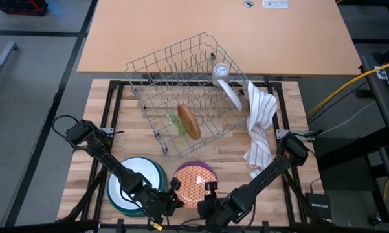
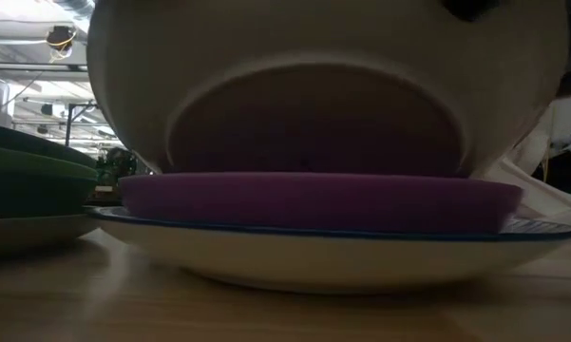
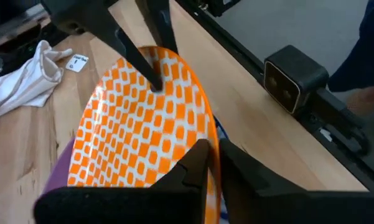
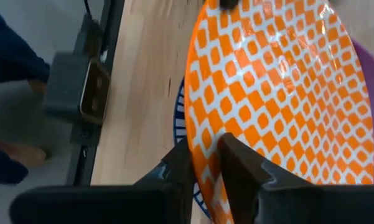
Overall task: Sort dishes
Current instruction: Put the orange plate into the dish rack
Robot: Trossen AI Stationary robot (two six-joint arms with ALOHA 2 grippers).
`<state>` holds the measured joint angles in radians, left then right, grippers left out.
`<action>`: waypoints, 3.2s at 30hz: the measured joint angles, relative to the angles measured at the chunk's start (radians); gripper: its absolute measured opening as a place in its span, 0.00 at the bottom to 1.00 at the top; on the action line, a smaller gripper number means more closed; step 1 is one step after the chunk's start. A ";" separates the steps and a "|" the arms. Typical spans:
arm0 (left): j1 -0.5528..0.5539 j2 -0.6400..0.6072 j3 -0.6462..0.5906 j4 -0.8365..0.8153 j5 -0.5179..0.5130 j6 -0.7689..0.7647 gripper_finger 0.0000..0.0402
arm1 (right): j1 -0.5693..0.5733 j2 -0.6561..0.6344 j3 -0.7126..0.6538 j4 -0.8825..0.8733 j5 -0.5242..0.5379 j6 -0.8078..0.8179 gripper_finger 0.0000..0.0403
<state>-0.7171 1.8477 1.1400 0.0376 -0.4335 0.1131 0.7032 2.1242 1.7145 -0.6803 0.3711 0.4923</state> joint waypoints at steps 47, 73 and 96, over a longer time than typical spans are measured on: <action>0.023 0.000 0.000 0.061 -0.057 0.178 0.01 | -0.006 -0.001 0.123 -0.015 -0.024 -0.093 0.44; 0.094 -0.095 0.303 -0.015 -0.172 0.018 0.01 | 0.077 -0.071 0.630 -0.732 0.442 -0.156 0.47; 0.465 -0.099 0.533 0.115 -0.161 -0.459 0.01 | 0.416 -0.332 0.626 -0.888 0.929 -0.188 0.47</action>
<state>-0.2517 1.7485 1.6732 0.1526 -0.5943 -0.3459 1.1191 1.7926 2.3405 -1.5686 1.3005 0.3047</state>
